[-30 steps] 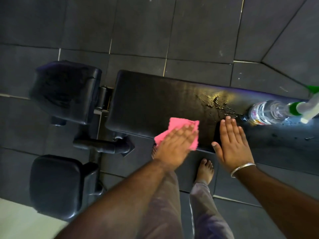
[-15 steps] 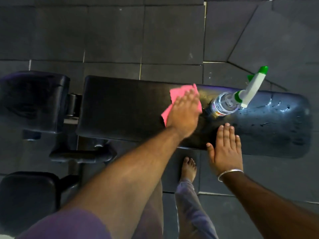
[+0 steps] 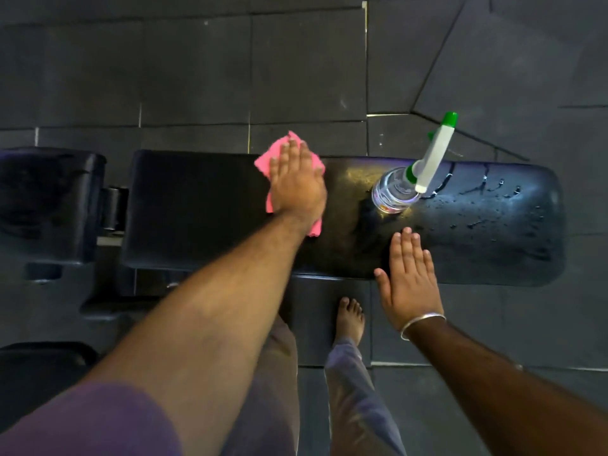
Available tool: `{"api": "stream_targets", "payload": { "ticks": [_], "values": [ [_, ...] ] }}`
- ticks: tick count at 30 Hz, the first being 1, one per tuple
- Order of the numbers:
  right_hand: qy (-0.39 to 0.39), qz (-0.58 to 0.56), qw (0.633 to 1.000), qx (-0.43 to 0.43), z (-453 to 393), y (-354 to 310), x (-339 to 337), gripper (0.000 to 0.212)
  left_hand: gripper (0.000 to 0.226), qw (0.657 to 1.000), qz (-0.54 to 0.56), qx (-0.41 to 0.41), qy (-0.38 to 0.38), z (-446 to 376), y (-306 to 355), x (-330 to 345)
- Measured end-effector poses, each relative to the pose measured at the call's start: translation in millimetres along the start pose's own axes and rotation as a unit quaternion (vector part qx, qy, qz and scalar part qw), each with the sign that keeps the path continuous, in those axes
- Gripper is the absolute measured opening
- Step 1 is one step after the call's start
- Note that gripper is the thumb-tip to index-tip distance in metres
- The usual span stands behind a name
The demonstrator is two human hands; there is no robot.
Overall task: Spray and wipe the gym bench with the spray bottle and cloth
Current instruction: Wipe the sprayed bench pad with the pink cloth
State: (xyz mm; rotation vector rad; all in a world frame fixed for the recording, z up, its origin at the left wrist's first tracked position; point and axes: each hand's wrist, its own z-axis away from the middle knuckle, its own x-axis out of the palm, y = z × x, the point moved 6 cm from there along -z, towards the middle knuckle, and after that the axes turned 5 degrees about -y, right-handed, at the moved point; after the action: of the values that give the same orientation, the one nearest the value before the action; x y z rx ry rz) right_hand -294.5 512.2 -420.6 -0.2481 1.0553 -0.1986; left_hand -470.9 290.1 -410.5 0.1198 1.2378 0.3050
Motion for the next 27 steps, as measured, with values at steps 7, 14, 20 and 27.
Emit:
{"api": "stream_targets", "payload": {
  "ticks": [7,14,20,27],
  "values": [
    [0.007,-0.048,0.999,-0.008,-0.4,0.4,-5.7,0.082,0.069,0.953,-0.051,0.296,-0.044,145.2,48.8,58.1],
    [0.030,-0.086,0.996,0.007,-2.4,-3.4,-10.4,0.081,0.074,0.927,-0.148,0.341,-0.052,117.1,-51.1,28.1],
    [0.088,-0.122,0.989,-0.007,-6.8,-5.5,-32.2,0.079,0.067,0.998,-0.020,0.058,-0.005,31.1,7.1,16.6],
    [0.231,-0.269,0.935,0.002,-27.1,-2.9,-80.2,0.096,0.075,0.952,-0.078,0.276,-0.109,76.5,35.8,38.5]
  ]
}}
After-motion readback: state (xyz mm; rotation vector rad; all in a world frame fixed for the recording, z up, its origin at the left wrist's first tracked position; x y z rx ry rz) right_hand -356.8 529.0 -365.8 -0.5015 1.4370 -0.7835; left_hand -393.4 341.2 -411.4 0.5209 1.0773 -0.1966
